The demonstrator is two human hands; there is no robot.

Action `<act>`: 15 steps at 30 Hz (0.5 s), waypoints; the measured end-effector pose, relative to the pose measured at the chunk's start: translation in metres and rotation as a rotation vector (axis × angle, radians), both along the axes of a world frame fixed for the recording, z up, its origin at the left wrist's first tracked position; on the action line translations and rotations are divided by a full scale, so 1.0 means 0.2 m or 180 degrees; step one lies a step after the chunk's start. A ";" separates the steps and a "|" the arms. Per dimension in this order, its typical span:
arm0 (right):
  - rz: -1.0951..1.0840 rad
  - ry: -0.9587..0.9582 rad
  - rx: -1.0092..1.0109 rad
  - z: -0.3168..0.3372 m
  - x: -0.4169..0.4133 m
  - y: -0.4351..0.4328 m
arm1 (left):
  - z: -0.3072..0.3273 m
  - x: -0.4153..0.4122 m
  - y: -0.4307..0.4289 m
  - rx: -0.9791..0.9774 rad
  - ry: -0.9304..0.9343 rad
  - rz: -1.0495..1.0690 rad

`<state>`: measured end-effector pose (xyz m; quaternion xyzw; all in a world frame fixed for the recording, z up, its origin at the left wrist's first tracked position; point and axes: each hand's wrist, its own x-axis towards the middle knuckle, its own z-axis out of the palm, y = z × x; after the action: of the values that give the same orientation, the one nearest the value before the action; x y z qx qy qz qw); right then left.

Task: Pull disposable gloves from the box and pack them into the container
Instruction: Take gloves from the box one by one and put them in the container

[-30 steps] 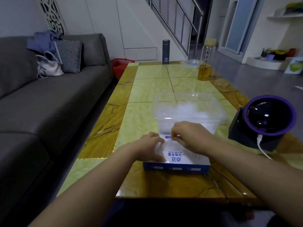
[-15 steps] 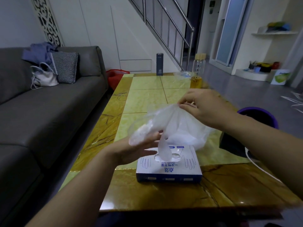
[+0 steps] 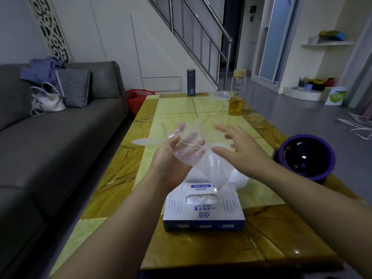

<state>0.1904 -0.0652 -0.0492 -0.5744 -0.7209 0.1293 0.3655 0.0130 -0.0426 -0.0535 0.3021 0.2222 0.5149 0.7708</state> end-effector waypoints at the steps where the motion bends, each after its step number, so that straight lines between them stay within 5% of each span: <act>1: -0.0227 0.0796 -0.0420 -0.02 0.00 -0.01 | 0.00 -0.01 0.00 0.0007 -0.0048 0.0101; 4: -0.0224 0.3195 -0.1923 -0.07 -0.02 -0.02 | 0.00 -0.02 0.00 -0.0103 -0.0298 0.0276; 6: -0.0048 0.3824 -0.2368 -0.09 -0.04 -0.02 | -0.02 -0.02 0.03 -0.0156 -0.0441 0.0320; 10: -0.0048 0.4141 -0.1778 -0.09 -0.13 0.03 | -0.03 -0.01 0.11 -0.0247 -0.0549 0.0324; 15: 0.0033 0.2940 -0.0672 0.00 -0.11 0.14 | -0.01 0.02 0.21 -0.0145 -0.0495 0.0343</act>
<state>0.1683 -0.0375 -0.0490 -0.4873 -0.4687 0.4456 0.5868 0.0163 -0.0009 -0.0561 0.2312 0.1893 0.5723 0.7636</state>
